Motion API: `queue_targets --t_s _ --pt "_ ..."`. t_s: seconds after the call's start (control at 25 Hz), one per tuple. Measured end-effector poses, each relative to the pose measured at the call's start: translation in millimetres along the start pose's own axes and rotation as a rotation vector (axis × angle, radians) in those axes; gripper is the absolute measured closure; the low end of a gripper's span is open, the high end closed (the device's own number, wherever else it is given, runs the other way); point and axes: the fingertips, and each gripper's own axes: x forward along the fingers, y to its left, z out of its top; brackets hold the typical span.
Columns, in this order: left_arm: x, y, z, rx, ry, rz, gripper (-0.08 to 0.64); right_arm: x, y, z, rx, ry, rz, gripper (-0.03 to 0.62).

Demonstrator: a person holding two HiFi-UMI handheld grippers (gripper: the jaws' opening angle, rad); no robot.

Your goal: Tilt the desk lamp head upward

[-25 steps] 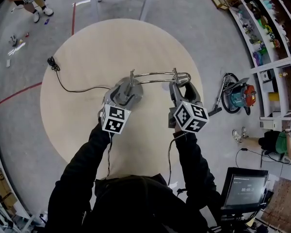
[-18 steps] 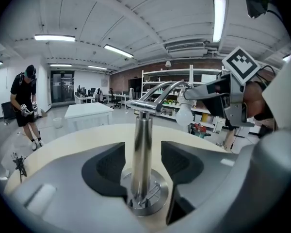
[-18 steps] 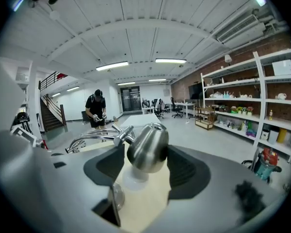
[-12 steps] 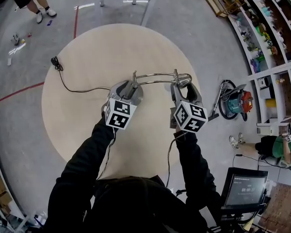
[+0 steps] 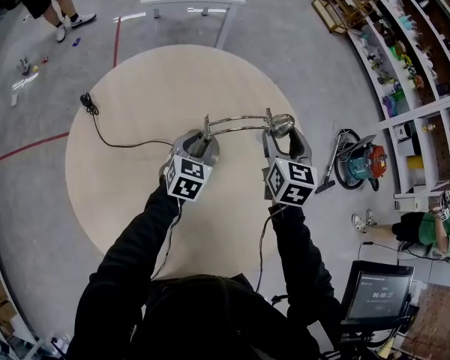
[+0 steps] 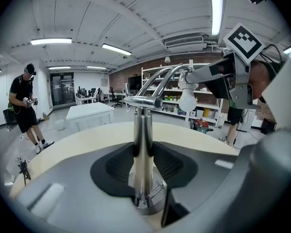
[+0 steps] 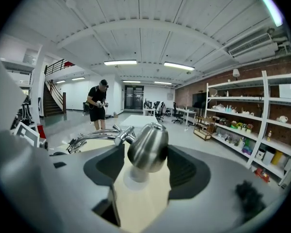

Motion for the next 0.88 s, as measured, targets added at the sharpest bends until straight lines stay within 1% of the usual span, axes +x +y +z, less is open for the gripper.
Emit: queue_targets --t_s 0.2,0.52,0.88 --pt "7 -4 0 0.024 0.011 -0.009 0.428 -1 -3 11 -0.068 -0.018 -0.014 0.304" --pt "18 -5 1 0.016 0.011 -0.006 0.428 -2 0 28 -0.184 -0.026 -0.046 0.304" --pt "27 -1 1 0.02 0.027 -0.019 0.43 1 13 51 -0.328 -0.047 -0.062 0.304"
